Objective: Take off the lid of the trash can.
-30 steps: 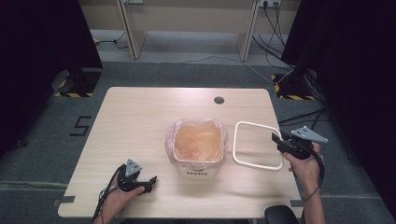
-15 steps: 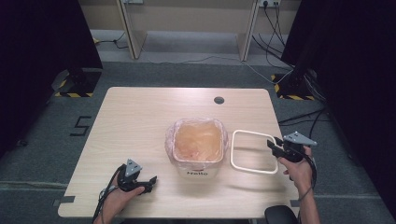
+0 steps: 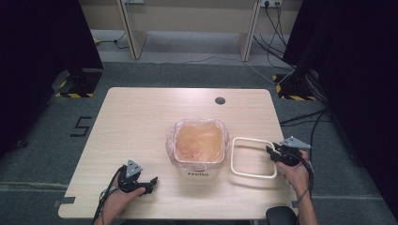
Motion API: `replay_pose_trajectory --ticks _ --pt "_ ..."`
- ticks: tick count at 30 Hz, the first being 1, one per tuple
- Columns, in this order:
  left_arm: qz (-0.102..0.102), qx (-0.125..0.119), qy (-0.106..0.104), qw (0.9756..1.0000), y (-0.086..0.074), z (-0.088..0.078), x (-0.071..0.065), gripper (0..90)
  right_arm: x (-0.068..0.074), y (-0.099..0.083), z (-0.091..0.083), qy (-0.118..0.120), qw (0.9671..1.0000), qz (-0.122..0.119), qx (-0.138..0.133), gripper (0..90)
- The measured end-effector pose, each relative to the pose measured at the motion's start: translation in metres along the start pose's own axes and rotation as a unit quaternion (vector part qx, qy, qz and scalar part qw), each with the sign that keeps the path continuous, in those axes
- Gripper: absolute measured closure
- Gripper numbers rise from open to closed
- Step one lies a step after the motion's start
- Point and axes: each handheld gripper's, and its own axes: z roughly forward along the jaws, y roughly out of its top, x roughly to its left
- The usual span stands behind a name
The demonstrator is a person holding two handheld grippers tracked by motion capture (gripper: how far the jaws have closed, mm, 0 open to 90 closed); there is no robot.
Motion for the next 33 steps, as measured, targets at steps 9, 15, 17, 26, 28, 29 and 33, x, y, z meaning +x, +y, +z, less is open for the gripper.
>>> replay_pose_trajectory --ticks 9,15,17,26,28,29,33 --pt "0.000 0.000 0.000 1.0000 0.0000 0.0000 0.0000 14.1 0.0016 -0.0056 0.0061 -0.013 0.9991 -0.028 0.029 65.5" --pt "0.000 0.000 0.000 1.0000 0.0000 0.0000 0.0000 14.1 0.0052 -0.0093 0.0095 -0.014 0.9979 -0.046 0.044 65.9" --pt "0.000 0.000 0.000 1.0000 0.0000 0.0000 0.0000 14.1 0.0058 -0.0103 0.0103 -0.018 0.9969 -0.054 0.054 66.3" --pt "0.000 0.000 0.000 1.0000 0.0000 0.0000 0.0000 14.1 0.0061 -0.0092 0.0084 -0.022 0.9958 -0.060 0.066 70.5" --pt "0.000 0.000 0.000 1.0000 0.0000 0.0000 0.0000 14.1 0.0055 -0.0083 0.0074 -0.027 0.9958 -0.053 0.069 66.6" --pt "0.000 0.000 0.000 1.0000 0.0000 0.0000 0.0000 14.1 0.0051 -0.0080 0.0068 -0.025 0.9965 -0.045 0.066 65.3" --pt "-0.001 0.000 0.000 1.0000 0.0000 0.0000 0.0000 14.1 0.0035 -0.0033 0.0021 -0.011 0.9988 -0.014 0.046 56.4"
